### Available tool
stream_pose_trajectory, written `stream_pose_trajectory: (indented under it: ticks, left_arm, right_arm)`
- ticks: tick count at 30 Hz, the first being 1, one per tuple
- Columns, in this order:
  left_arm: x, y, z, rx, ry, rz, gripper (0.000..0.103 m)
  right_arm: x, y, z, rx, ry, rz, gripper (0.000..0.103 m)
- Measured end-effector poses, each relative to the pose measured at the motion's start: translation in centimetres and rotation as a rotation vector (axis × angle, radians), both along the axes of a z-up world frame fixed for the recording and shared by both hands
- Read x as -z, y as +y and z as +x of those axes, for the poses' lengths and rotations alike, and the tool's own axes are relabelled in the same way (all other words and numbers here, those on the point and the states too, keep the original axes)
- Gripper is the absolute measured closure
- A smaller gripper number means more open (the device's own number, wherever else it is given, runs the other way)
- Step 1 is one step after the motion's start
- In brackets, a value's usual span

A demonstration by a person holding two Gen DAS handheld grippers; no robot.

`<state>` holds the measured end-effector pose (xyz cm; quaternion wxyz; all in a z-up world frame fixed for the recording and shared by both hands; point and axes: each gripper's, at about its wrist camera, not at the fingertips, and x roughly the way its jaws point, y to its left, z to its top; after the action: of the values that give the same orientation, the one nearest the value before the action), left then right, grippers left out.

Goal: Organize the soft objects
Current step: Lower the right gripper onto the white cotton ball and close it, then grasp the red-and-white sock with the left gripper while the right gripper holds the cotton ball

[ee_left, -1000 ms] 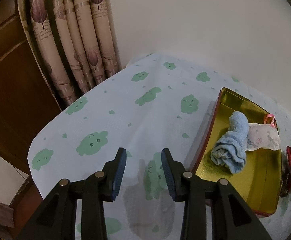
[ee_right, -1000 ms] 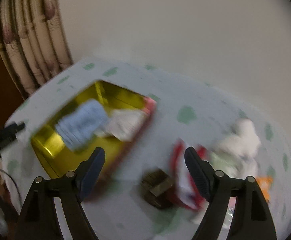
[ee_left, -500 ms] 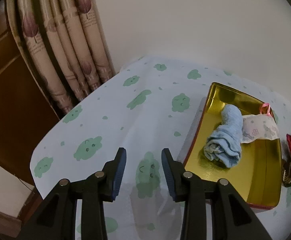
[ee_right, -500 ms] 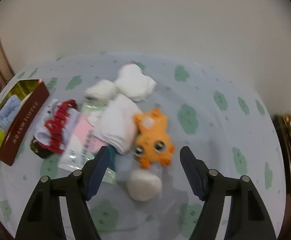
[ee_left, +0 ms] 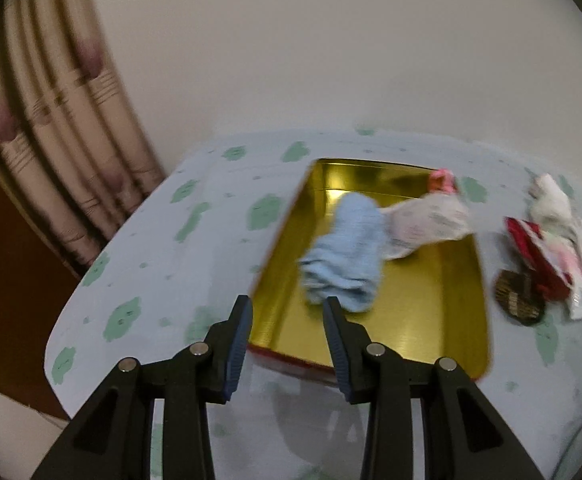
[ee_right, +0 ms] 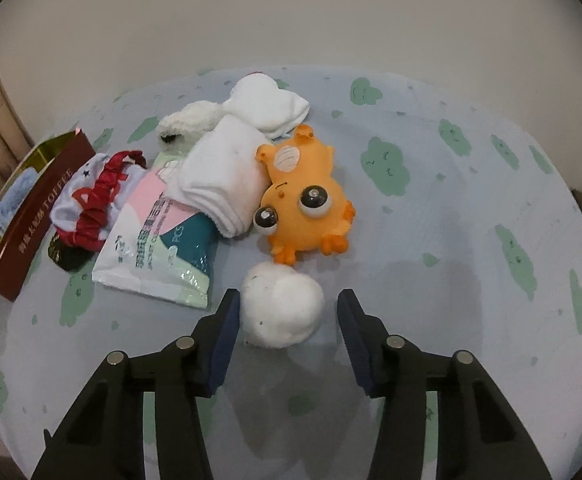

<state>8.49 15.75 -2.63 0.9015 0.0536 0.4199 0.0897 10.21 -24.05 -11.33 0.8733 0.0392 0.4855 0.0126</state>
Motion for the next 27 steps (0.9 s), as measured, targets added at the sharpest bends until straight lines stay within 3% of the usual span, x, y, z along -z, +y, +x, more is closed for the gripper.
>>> stream_pose_trajectory:
  ticks: [9,13,21,27]
  left_arm:
    - [-0.7,-8.9,2.0,0.226,0.078,-0.102,0.066]
    - [-0.1,-12.5,4.1,0.306,0.165,-0.225,0.066]
    - [1.7,-16.1,9.3,0.311,0.281,-0.370,0.066]
    - [4.1,-16.9,12.6,0.258,0.365,-0.449,0.066]
  right_arm:
    - [0.5,-0.2,0.0,-0.004,-0.040,-0.006,0.077]
    - [0.5,-1.6,-0.3,0.039,-0.041,-0.016,0.077]
    - [0.8,-1.8,-0.3,0.037,-0.049,-0.025,0.077]
    - [0.8,-1.9,-0.4,0.035,-0.059,-0.022,0.076]
